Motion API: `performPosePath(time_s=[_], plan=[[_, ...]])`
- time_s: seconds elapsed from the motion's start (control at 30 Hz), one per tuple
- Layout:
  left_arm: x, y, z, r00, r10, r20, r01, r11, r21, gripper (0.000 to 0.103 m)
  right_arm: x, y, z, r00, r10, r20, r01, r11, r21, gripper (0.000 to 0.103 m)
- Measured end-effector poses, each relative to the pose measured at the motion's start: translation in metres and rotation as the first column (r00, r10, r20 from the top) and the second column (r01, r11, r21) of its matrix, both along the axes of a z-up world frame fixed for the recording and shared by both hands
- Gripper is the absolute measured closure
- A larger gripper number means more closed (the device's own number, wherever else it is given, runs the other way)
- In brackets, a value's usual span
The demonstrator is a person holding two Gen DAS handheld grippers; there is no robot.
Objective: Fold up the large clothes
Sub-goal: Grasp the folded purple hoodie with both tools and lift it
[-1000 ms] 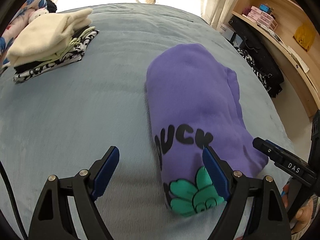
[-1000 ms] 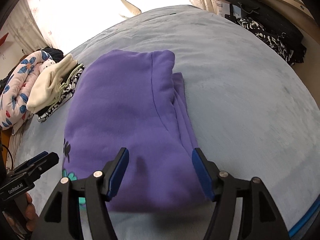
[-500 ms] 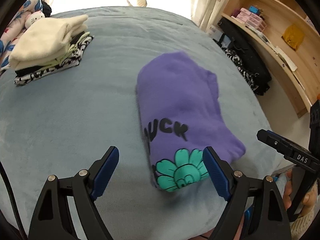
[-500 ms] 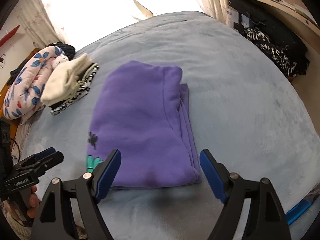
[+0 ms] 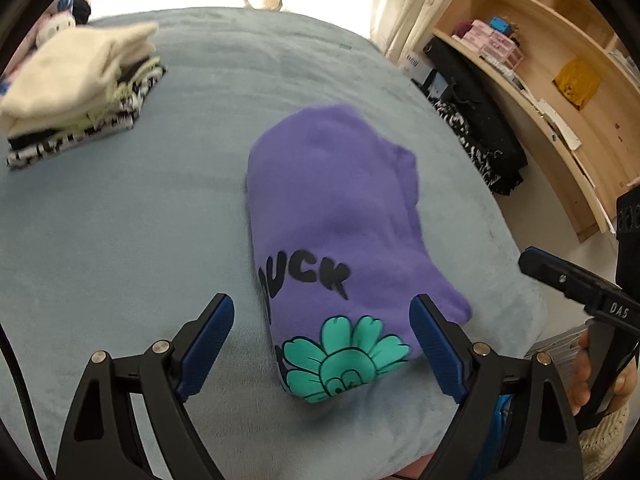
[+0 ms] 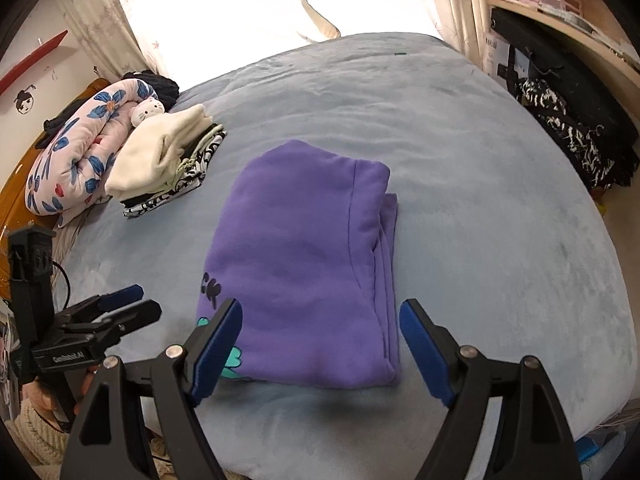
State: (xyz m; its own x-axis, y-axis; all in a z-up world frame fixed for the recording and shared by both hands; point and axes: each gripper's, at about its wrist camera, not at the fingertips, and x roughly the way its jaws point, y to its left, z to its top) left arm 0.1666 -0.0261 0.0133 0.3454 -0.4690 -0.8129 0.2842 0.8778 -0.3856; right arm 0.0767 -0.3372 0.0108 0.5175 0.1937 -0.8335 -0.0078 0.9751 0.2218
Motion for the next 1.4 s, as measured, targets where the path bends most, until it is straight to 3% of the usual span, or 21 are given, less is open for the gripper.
performPosePath(time_s=[0.13,0.4,0.63,0.77,0.93,1.13,1.4], plan=[[0.016,0.000,-0.030,0.996,0.007,-0.087,-0.010,1.000,-0.028,0.015,0.018,-0.012,-0.026,0.998,-0.008,-0.057,0.011,0.999,0.046,0.022],[0.043,-0.007,-0.073,0.980,-0.043,-0.192,0.012,0.987,-0.161,0.015,0.049,-0.042,-0.085,0.988,0.029,-0.149,-0.001,0.982,0.188,0.022],[0.062,-0.018,-0.099,0.971,-0.079,-0.227,0.026,0.973,-0.228,0.009,0.073,-0.072,-0.133,0.976,0.045,-0.211,0.045,0.914,0.403,0.022],[0.069,-0.023,-0.112,0.966,-0.099,-0.240,0.036,0.966,-0.254,0.002,0.084,-0.072,-0.150,0.970,0.100,-0.220,0.015,0.884,0.468,0.022],[0.079,-0.036,-0.124,0.962,-0.113,-0.248,0.043,0.961,-0.273,0.000,0.097,-0.061,-0.168,0.959,0.156,-0.237,-0.031,0.888,0.458,0.021],[0.088,-0.047,-0.129,0.962,-0.129,-0.239,0.060,0.960,-0.273,0.000,0.107,-0.046,-0.179,0.946,0.223,-0.234,-0.093,0.880,0.465,0.001],[0.092,-0.055,-0.129,0.962,-0.128,-0.241,0.065,0.964,-0.256,0.000,0.112,-0.043,-0.186,0.942,0.228,-0.248,-0.087,0.876,0.474,0.000]])
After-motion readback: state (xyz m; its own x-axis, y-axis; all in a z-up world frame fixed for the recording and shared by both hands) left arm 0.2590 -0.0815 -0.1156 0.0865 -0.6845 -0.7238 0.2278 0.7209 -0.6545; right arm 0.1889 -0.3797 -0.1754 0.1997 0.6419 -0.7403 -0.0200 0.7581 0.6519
